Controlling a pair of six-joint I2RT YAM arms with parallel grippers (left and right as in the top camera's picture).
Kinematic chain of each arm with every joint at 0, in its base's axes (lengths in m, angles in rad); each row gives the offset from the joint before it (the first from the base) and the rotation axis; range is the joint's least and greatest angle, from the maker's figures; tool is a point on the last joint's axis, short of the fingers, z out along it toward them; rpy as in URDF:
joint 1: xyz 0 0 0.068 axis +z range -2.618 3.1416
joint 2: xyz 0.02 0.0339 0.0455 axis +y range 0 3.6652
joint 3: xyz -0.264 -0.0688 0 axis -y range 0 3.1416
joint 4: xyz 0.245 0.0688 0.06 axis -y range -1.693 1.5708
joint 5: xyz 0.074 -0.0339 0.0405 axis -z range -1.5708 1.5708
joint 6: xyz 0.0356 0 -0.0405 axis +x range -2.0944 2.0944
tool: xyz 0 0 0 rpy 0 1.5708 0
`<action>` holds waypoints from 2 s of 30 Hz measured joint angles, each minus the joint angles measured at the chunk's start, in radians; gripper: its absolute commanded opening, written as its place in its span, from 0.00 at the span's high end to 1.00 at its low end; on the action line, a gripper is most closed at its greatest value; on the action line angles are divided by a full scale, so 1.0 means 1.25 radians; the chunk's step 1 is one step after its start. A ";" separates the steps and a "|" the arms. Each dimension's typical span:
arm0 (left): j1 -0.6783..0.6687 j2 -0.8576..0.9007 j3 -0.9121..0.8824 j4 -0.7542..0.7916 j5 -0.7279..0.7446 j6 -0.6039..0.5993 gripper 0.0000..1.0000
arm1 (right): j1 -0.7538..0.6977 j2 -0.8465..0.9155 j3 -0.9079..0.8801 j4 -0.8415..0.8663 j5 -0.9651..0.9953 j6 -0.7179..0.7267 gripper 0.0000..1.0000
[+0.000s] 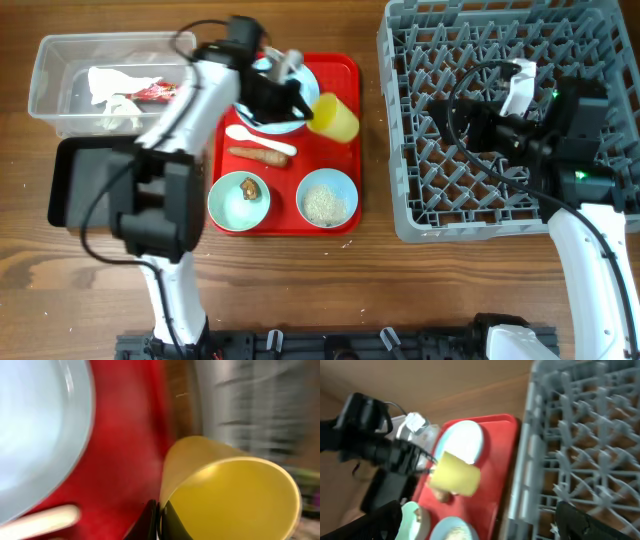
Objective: Sort waste into correct bins and load items into the dishwasher rack
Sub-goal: 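Grasp the yellow cup with the left gripper and lift it, then hand the yellow cup from the left gripper to the right gripper, then place the yellow cup into the dishwasher rack with the right gripper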
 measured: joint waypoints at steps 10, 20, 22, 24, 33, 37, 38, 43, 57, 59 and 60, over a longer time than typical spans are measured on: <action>0.118 -0.024 0.004 -0.010 0.574 -0.019 0.96 | 0.113 0.174 0.002 0.458 -0.358 0.061 0.01; 0.019 -0.024 0.005 -0.037 0.619 -0.029 0.96 | 0.175 0.300 0.003 0.683 -0.428 0.214 0.20; 0.006 -0.024 0.005 -0.037 0.619 -0.029 0.96 | 0.178 0.301 0.003 0.685 -0.430 0.219 0.29; 0.000 -0.024 0.005 -0.033 0.618 -0.029 0.96 | 0.178 0.301 0.003 0.685 -0.435 0.222 0.41; -0.002 -0.024 0.005 -0.010 0.620 -0.040 0.74 | 0.178 0.301 0.003 0.682 -0.438 0.228 0.57; -0.003 -0.024 0.006 -0.009 0.622 -0.040 0.69 | 0.173 0.301 0.003 0.684 -0.438 0.228 0.62; -0.003 -0.024 0.006 -0.009 0.622 -0.040 0.68 | 0.167 0.301 0.003 0.684 -0.439 0.229 0.62; -0.003 -0.024 0.006 -0.005 0.610 -0.040 0.63 | 0.048 0.301 0.003 0.684 -0.495 0.250 0.64; -0.008 -0.024 0.006 0.036 0.098 -0.043 0.51 | -0.043 0.300 0.005 0.457 -0.398 0.235 0.68; -0.008 -0.024 0.006 0.036 0.029 -0.043 0.51 | -0.043 0.298 0.005 0.374 -0.316 0.193 0.68; -0.008 -0.024 0.006 0.036 0.002 -0.043 0.50 | -0.043 0.292 0.007 0.333 -0.278 0.176 0.68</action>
